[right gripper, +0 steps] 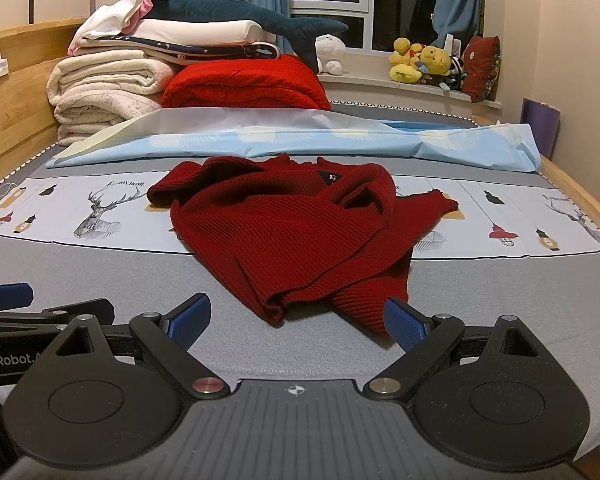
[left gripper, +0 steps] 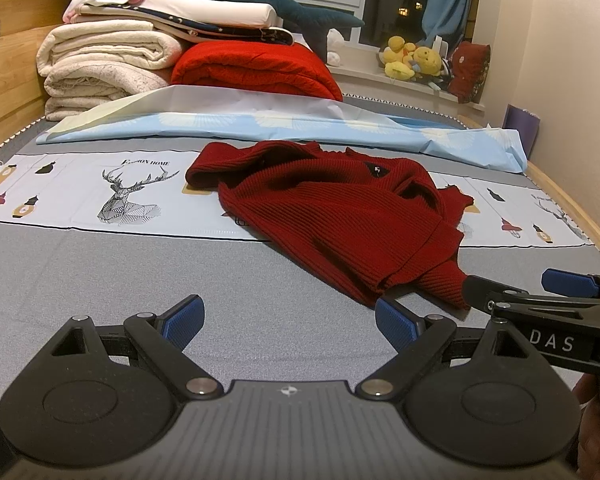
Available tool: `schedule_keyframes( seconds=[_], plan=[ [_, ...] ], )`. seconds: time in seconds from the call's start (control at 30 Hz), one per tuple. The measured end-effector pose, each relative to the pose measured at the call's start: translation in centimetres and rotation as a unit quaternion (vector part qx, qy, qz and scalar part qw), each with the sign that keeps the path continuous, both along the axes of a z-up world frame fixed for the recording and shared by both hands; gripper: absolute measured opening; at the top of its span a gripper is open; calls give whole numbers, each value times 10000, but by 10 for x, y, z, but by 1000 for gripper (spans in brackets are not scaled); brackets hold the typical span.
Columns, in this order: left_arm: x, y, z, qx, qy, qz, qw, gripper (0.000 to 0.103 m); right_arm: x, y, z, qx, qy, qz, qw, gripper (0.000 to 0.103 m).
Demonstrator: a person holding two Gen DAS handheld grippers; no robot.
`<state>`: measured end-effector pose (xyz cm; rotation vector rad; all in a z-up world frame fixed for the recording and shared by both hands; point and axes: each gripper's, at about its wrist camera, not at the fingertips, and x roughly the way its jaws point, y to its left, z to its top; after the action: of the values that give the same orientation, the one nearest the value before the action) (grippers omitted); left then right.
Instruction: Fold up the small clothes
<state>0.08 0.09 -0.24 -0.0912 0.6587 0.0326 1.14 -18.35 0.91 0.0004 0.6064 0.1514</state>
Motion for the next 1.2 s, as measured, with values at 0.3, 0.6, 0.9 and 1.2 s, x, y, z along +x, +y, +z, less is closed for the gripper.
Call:
schedule_keyframes(
  seconds=[0.3,0.6,0.9,1.2],
  plan=[
    [-3,-4,-3,122,-90,-55,9999,80,0,0,2,20,-25,19,10000,93],
    [4,-6,-12,130,70,-384,9992,47,28,-50,32,277,-783,-589,9948,66],
    [71,-14,-38,-95,748,-613,9953,20,82,-112,7,949,-203,-919,9910,52],
    [197,-7,-88,-782,1219,46,9895,22,95,-150,2,1472,9,-970,9843,53]
  ],
)
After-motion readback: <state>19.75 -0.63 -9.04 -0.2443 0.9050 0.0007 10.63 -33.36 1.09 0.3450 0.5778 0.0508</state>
